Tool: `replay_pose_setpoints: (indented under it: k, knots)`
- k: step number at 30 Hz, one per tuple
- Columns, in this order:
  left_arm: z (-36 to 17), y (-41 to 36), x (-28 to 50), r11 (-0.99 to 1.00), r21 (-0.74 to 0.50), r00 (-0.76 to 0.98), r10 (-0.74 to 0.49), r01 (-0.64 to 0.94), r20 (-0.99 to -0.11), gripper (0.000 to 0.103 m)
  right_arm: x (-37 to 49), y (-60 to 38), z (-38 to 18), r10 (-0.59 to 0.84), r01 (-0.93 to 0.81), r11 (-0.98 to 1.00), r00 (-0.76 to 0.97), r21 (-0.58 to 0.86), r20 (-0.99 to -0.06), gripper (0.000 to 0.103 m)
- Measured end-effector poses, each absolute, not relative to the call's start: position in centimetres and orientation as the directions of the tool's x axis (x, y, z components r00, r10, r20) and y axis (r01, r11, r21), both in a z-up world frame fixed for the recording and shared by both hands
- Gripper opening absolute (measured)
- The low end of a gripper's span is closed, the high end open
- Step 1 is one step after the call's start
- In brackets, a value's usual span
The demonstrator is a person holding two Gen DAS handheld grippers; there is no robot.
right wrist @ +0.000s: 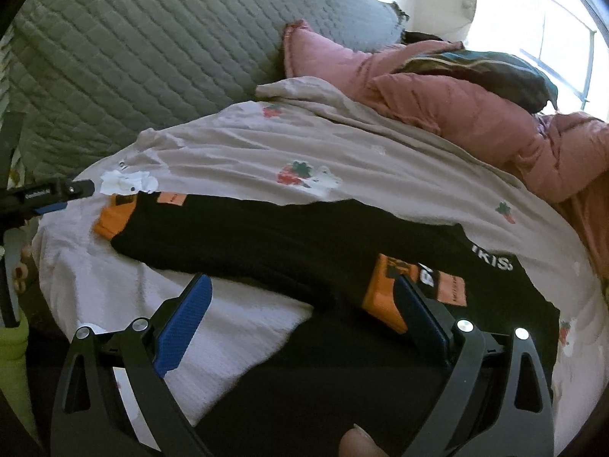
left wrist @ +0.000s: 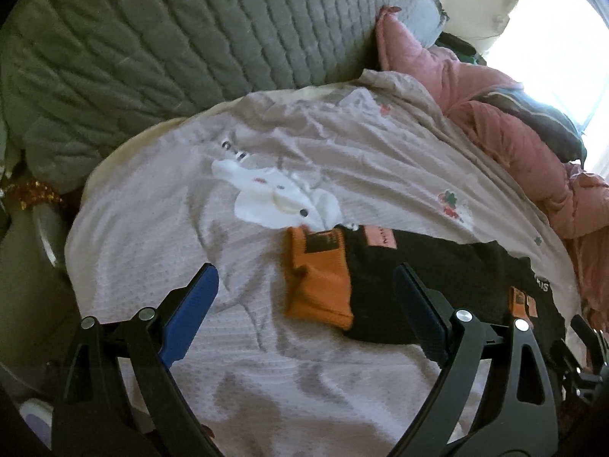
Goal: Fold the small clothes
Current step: 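Move the left gripper to the other orange cuff and grasp it, then carry the cuff with the left gripper across the shirt body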
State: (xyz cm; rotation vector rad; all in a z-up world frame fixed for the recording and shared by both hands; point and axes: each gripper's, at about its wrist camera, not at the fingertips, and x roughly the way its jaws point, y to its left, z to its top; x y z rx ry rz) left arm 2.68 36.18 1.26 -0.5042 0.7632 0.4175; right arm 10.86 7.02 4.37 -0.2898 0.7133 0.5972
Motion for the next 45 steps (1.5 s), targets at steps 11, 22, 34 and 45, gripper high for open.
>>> replay_pose_setpoints:
  k: [11,22,34,45]
  knots:
    - [-2.1,35.8,3.8,0.784,-0.407,0.657,0.001,-0.468,-0.754,0.053,11.0,10.0,3.3,0.436,-0.632,0.775,0.557,-0.020,-0.707,0.095]
    - [-4.1,36.4,5.1,0.751,-0.420,0.625,-0.012,-0.511,-0.781,0.047,11.5,9.7,0.7,0.421,-0.613,0.790,0.521,0.017,-0.743,0.095]
    - [-2.2,35.9,4.9,0.728,-0.548,0.739,-0.084,-0.413,-0.669,0.007,12.2,7.2,0.1,0.399,-0.573,0.819,0.531,0.031,-0.748,0.095]
    - [2.1,30.4,5.6,0.781,-0.553,0.815,-0.101,-0.291,-0.571,0.007,13.7,-0.3,2.0,0.374,-0.454,0.886,0.587,0.091,-0.718,0.095]
